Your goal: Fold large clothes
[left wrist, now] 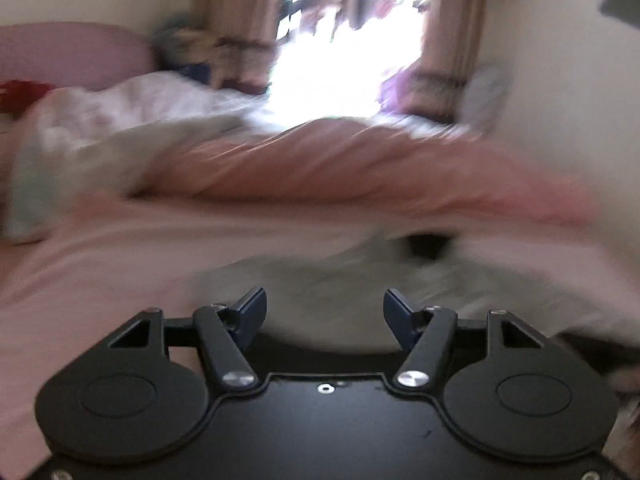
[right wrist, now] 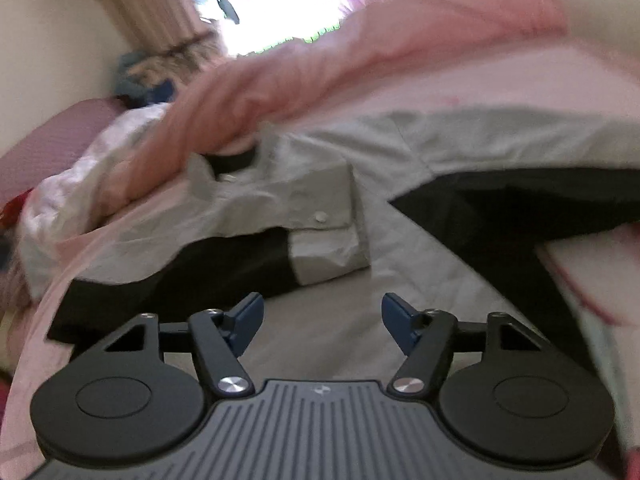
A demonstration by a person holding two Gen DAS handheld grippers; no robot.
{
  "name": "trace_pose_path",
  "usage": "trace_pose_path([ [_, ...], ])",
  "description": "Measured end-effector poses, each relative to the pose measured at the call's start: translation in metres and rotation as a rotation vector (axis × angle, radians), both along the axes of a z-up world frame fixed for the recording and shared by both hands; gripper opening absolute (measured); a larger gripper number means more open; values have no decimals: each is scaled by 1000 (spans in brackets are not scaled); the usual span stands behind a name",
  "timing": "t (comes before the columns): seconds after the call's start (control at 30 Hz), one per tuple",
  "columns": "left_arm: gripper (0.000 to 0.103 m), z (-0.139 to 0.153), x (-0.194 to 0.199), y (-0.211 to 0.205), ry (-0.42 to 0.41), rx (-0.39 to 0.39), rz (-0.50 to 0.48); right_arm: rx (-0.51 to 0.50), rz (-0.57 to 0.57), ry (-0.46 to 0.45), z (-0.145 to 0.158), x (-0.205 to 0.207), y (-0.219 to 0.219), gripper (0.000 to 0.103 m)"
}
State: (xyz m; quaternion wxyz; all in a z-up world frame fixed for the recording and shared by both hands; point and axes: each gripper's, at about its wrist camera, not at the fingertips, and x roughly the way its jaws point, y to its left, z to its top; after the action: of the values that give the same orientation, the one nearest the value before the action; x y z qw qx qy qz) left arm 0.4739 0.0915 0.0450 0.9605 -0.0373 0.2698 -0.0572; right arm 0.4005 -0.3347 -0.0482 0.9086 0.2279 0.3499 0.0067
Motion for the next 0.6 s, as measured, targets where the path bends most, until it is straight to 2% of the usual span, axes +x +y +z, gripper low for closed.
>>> trace_pose_path([
  [0.03, 65, -8, -1, 13, 22, 27, 17, 49, -22, 32, -10, 12, -3, 76],
  [0.1, 65, -30, -7, 37, 65, 64, 26, 97, -64, -25, -14, 17, -4, 78],
  [0.23, 65, -74, -13, 55, 121, 84, -9, 206, -106, -45, -21, 36, -3, 78],
  [0.3, 65, -94, -8, 51, 137, 105, -24, 240, -109, -47, -24, 44, -1, 58],
  [0.33, 65, -97, -3, 48, 142, 116, -27, 236, -104, -36, -25, 48, 0, 28],
  [0.37, 65, -98, 1, 40, 143, 122, -28, 229, -110, -25, -24, 49, 0, 6],
  [0.47, 65, -105, 14, 30, 153, 112, -28, 230, -118, -107, -5, 41, -6, 1],
  [0.53, 65, -109, 16, 29, 146, 107, -17, 193, -135, -199, 21, 27, -12, 1],
  [0.6, 65, -108, 24, 29, 143, 118, 19, 134, -159, -249, 35, 18, -18, 1],
])
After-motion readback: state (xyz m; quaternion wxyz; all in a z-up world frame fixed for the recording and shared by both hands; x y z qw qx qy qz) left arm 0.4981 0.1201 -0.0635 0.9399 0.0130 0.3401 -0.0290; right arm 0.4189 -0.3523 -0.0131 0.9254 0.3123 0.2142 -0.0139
